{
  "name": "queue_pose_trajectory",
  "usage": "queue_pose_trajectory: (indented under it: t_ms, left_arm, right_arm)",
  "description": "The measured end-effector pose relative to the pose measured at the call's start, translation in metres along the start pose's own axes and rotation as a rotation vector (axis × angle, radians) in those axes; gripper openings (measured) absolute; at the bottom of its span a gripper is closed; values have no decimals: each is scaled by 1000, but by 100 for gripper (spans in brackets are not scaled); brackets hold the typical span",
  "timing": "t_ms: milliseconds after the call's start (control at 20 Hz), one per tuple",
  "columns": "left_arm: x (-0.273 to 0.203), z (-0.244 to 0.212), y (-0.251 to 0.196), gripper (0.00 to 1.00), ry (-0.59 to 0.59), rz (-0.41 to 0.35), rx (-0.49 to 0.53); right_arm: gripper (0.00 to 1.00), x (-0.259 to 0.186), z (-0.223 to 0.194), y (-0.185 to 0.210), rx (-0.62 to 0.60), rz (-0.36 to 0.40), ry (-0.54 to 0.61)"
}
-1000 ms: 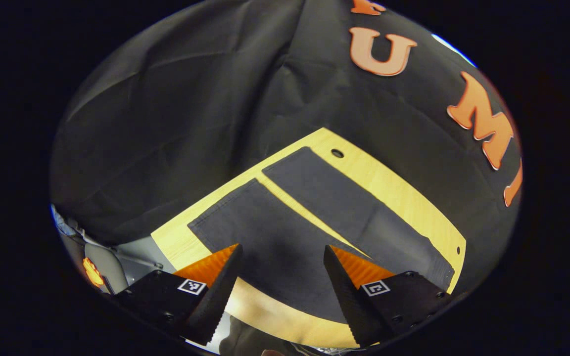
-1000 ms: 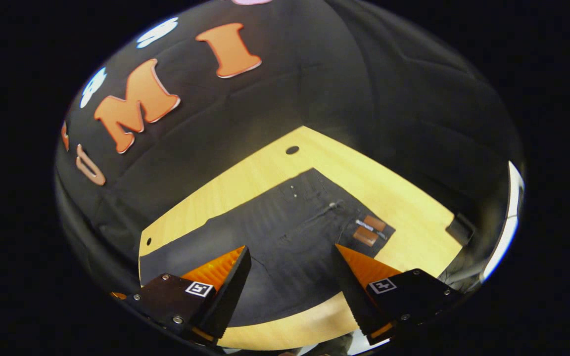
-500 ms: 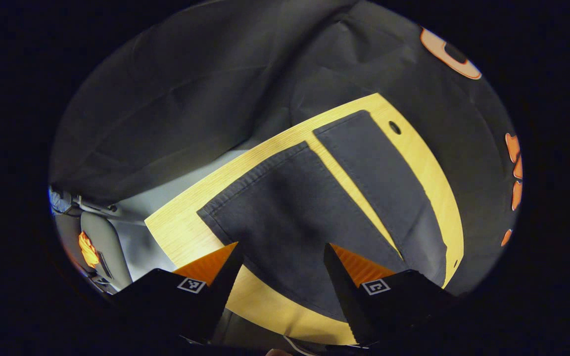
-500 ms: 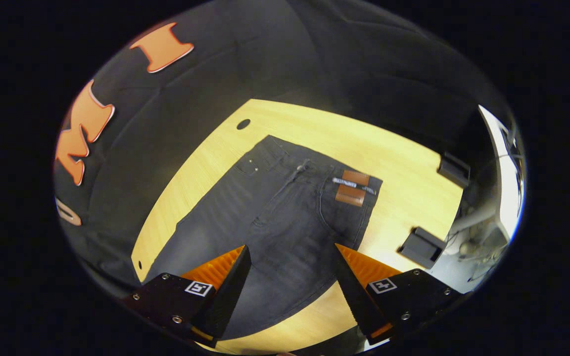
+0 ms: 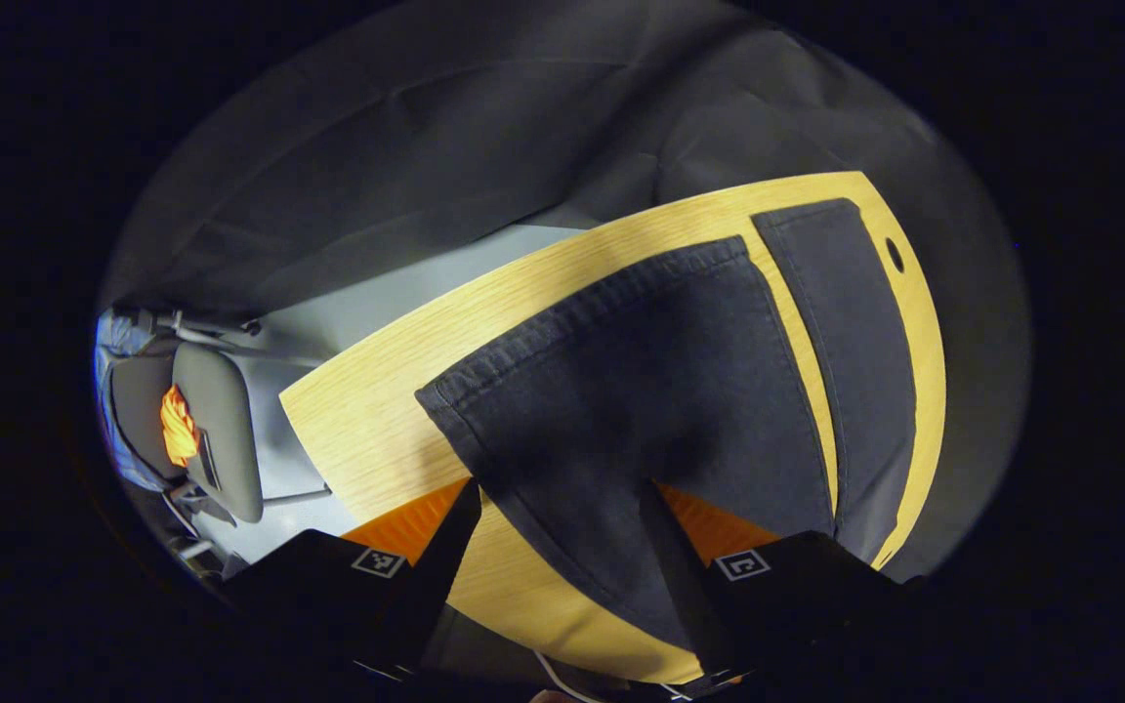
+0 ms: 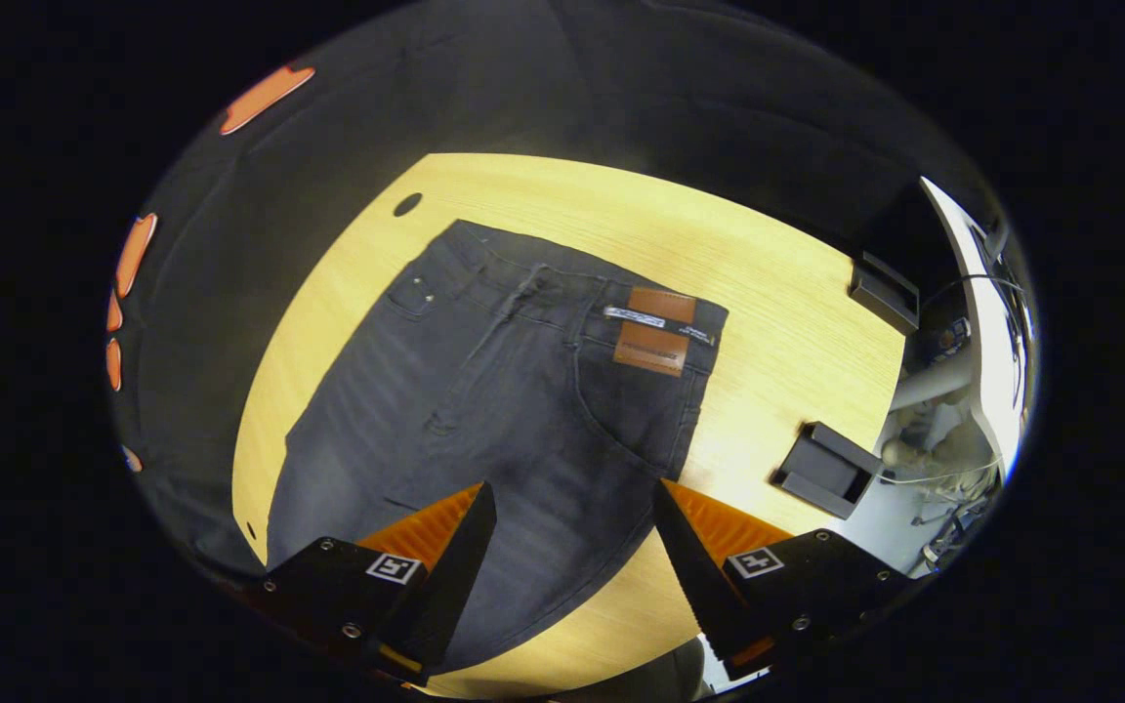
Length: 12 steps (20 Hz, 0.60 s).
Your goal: Grasp the waist and the cuffs of the jeans and fold them to make the two legs overlap; first hold the waist and fold one-third of the jeans toward the cuffs, then hold the cuffs and fold the remaining one-third in the same direction to finish folding.
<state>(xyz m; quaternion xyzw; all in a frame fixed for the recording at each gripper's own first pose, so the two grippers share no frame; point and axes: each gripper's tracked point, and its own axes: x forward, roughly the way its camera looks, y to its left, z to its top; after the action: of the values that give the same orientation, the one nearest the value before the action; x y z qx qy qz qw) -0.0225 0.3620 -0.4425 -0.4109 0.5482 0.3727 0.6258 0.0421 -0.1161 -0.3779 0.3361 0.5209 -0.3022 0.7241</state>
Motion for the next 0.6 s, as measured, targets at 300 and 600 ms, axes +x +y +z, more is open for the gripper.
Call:
queue_pose_trajectory:
  t_ms: [300,600]
  left_arm:
    - [-1,-6,-3,98,26,86,-28]
    - [4,-6,-1,98,32,118,-25]
  right_arm:
    - [98,32,10,-31,87,-104,65]
    - [95,47,8,-29,100,-157,121]
